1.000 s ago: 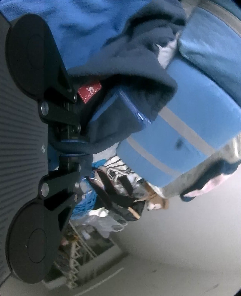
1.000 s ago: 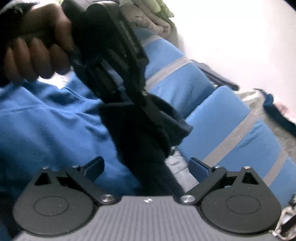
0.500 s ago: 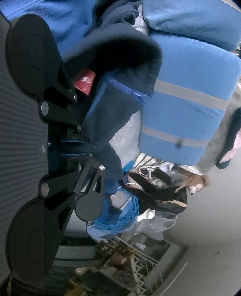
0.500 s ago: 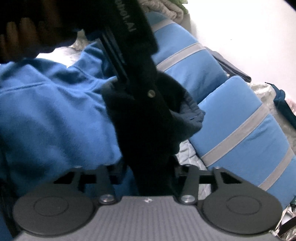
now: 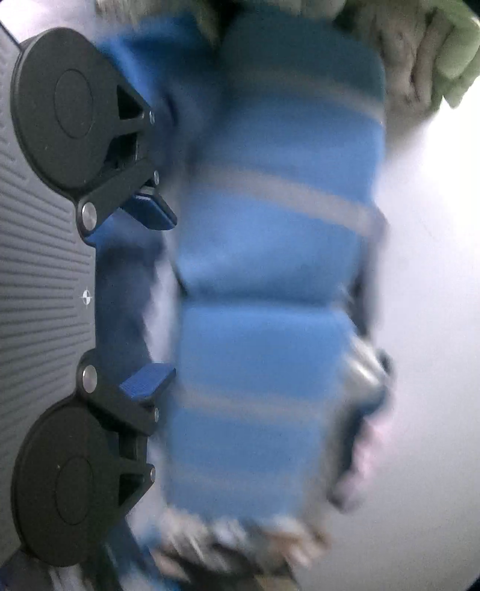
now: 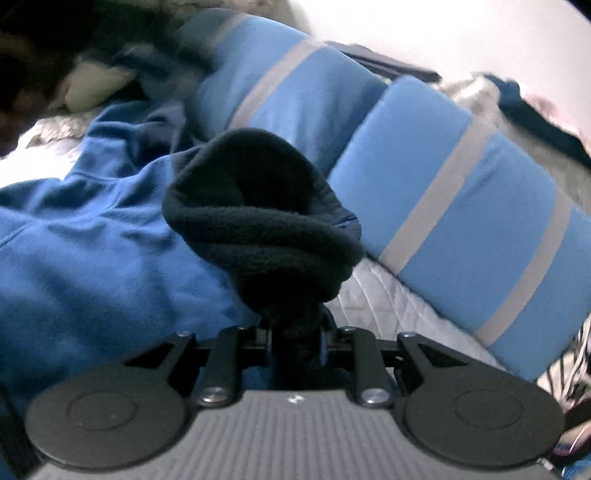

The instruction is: Fold clothes

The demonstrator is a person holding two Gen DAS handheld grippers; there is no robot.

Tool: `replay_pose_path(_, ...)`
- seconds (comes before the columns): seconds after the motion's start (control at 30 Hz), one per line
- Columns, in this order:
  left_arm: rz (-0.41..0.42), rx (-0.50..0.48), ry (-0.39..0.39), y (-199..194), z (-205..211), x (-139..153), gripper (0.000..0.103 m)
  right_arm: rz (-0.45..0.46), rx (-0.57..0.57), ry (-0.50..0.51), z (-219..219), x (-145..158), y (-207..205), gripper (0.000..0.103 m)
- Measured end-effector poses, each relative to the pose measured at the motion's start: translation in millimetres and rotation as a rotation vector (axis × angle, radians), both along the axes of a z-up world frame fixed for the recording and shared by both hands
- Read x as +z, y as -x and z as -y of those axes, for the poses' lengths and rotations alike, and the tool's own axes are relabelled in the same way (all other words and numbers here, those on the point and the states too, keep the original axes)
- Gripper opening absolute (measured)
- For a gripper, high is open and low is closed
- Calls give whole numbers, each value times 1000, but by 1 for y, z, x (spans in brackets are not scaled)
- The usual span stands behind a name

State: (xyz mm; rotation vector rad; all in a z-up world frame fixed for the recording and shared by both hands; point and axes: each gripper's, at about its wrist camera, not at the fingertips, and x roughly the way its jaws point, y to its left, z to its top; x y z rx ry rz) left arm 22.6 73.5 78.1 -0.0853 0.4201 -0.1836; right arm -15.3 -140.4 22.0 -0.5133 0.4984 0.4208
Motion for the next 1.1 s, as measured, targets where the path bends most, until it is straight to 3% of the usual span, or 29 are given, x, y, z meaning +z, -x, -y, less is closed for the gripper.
replay_pose_path(0.1,-56,141,-102,-11,-6,-7,80,-39,-9,-19,5,1,1,21)
replay_pose_path(0.17,-59,125,-149,-19,-2,-13,80,-57,-7,-18,5,0,4,21)
replay_pose_path(0.23,-69,98,-245,-27,6,-21,80,-60,6,0,4,-2,8,21)
replay_pose_path(0.37,-81,-49,-477,-28,32,-36,80,-55,56,62,-3,-9,20,21)
replay_pose_path(0.57,67,-291,-950,-5,79,-71,80,-44,134,183,-13,-24,35,20)
replay_pose_path(0.7,154,-394,-1161,5,96,-92,80,-44,171,247,-15,-33,40,20)
replay_pose_path(0.77,197,-435,-1214,11,99,-97,80,-51,184,263,-15,-35,40,20)
replay_pose_path(0.9,177,-523,-1203,27,95,-94,80,-58,198,286,-16,-40,40,20)
replay_pose_path(0.93,171,-545,-1200,31,94,-93,76,-58,198,289,-15,-41,39,20)
replay_pose_path(0.97,166,-568,-1197,35,94,-93,50,-58,196,291,-15,-41,39,20)
replay_pose_path(1.0,161,-590,-1193,38,93,-92,34,-57,195,291,-15,-41,40,20)
replay_pose_path(1.1,145,-656,-1183,50,90,-90,18,-53,191,296,-16,-39,37,21)
